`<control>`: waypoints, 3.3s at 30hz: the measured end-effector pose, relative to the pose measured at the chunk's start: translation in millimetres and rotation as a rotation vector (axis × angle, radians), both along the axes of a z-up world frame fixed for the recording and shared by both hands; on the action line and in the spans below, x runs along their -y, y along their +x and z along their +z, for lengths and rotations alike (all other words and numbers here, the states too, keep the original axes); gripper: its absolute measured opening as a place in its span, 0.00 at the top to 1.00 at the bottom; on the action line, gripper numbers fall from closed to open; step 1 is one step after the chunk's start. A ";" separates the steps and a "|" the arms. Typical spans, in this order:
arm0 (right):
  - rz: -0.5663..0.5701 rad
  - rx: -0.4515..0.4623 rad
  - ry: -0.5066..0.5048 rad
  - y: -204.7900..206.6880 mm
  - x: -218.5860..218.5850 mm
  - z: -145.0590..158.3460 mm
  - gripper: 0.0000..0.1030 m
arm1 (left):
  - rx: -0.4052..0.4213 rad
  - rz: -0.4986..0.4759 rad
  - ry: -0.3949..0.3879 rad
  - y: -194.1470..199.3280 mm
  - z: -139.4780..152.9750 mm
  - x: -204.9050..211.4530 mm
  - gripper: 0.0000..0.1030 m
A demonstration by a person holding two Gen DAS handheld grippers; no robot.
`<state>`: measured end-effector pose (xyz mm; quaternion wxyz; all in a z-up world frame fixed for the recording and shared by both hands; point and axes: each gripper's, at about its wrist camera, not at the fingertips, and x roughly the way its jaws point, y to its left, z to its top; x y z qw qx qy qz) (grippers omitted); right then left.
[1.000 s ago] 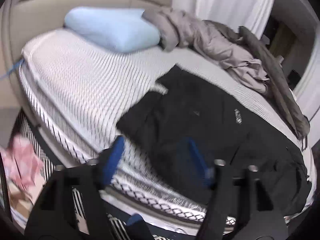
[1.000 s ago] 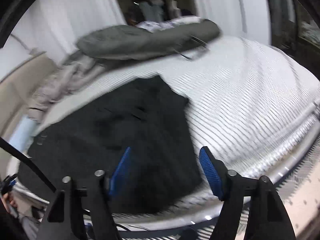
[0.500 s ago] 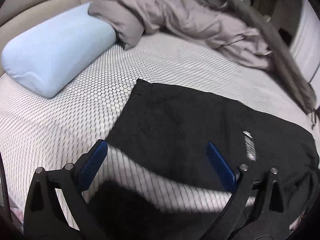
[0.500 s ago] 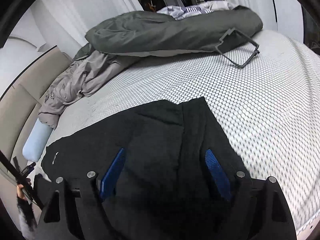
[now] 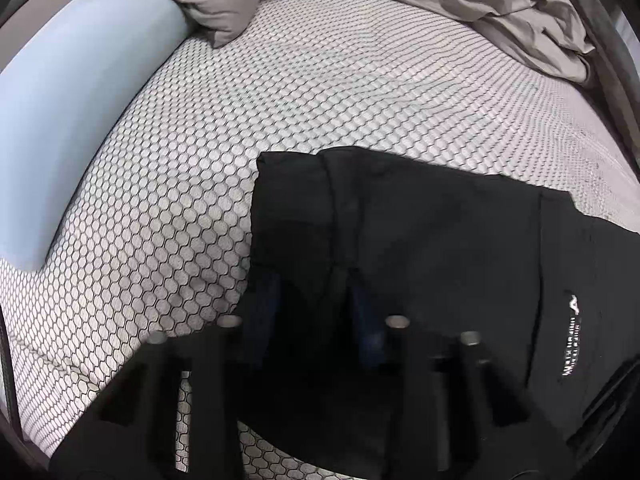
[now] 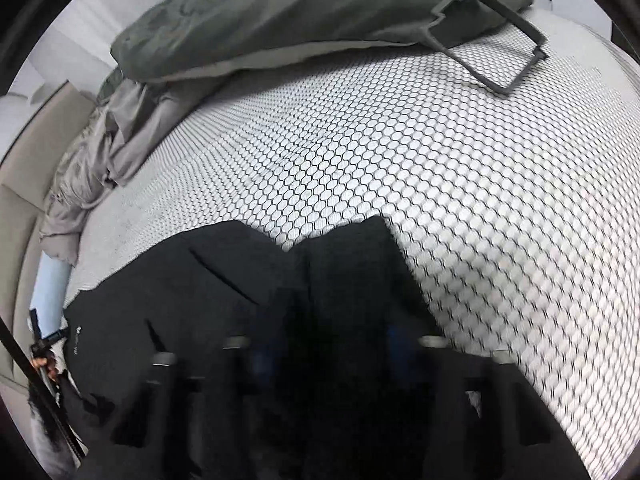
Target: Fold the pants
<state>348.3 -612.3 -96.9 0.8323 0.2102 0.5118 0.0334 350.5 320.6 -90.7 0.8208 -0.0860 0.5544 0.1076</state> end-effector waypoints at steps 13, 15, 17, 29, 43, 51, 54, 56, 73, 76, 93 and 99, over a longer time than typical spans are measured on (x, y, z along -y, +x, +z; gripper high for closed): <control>-0.126 0.125 -0.111 42.7 5.9 35.2 0.82 | 0.159 0.157 -0.033 41.1 15.7 -11.2 0.79; -0.140 0.091 -0.108 36.3 8.5 37.5 0.65 | 0.206 0.136 -0.090 18.3 25.8 -8.4 0.70; -0.124 0.142 -0.060 19.0 7.3 50.0 0.48 | 0.242 0.111 -0.094 -8.4 43.9 -7.7 0.52; -0.037 0.353 -0.052 -164.3 -31.1 105.4 0.07 | 0.199 0.009 -0.063 -202.2 33.9 9.7 0.17; -0.144 0.261 -0.077 -227.1 -5.3 42.1 0.07 | 0.324 0.172 -0.060 -198.2 26.9 2.6 0.68; -0.095 0.182 0.008 -226.1 6.2 19.3 0.17 | 0.248 0.198 -0.036 -191.0 5.6 6.7 0.66; -0.086 0.140 0.120 -236.7 12.9 2.2 0.51 | 0.248 0.202 -0.064 -195.8 6.0 0.2 0.65; -0.080 0.159 0.148 -243.8 16.5 3.0 0.85 | 0.255 0.206 -0.078 -203.3 9.4 -1.1 0.64; -0.223 0.266 0.284 -313.5 27.5 -8.1 0.35 | 0.320 0.249 -0.136 -317.7 46.2 13.9 0.21; -0.188 0.209 0.307 -298.1 12.8 -19.5 0.35 | 0.334 0.261 -0.191 -337.2 40.5 24.5 0.21; -0.281 0.255 0.470 -295.8 18.7 -23.3 0.79 | 0.368 0.247 -0.365 -349.9 8.3 63.1 0.37; -0.262 0.239 0.493 -288.3 14.2 -27.7 0.61 | 0.373 0.319 -0.310 -326.5 2.6 68.1 0.57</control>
